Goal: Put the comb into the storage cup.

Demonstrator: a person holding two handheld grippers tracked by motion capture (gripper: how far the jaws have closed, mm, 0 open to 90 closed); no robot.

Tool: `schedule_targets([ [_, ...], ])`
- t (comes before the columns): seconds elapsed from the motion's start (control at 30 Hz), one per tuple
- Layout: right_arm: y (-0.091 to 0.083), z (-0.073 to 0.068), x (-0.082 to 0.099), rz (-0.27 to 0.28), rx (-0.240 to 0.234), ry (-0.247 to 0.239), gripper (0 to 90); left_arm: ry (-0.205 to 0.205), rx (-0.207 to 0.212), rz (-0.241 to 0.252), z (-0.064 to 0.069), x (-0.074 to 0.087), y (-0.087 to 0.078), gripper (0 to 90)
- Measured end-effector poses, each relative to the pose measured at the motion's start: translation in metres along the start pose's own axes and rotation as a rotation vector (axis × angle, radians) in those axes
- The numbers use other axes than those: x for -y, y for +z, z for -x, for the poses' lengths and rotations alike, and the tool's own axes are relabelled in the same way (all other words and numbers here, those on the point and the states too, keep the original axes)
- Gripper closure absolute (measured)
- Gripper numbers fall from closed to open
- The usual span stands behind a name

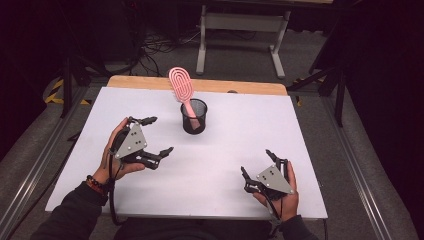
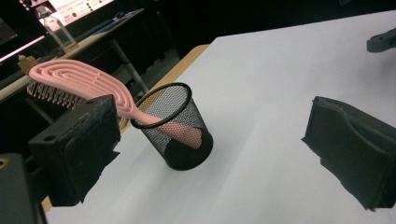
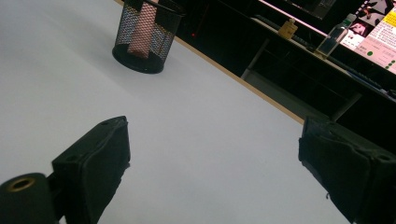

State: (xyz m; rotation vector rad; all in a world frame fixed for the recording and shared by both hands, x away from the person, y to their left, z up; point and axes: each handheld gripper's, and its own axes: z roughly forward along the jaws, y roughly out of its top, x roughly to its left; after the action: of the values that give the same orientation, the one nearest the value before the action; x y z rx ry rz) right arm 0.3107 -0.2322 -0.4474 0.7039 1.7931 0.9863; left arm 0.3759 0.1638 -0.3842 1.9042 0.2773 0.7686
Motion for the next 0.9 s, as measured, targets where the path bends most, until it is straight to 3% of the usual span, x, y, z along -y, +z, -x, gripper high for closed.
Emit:
schedule_targets([
  [0.9, 0.0, -0.003, -0.002, 0.011, -0.007, -0.007, 9.6, 0.01, -0.026, -0.052, 0.01, 0.04, -0.027, 4.4],
])
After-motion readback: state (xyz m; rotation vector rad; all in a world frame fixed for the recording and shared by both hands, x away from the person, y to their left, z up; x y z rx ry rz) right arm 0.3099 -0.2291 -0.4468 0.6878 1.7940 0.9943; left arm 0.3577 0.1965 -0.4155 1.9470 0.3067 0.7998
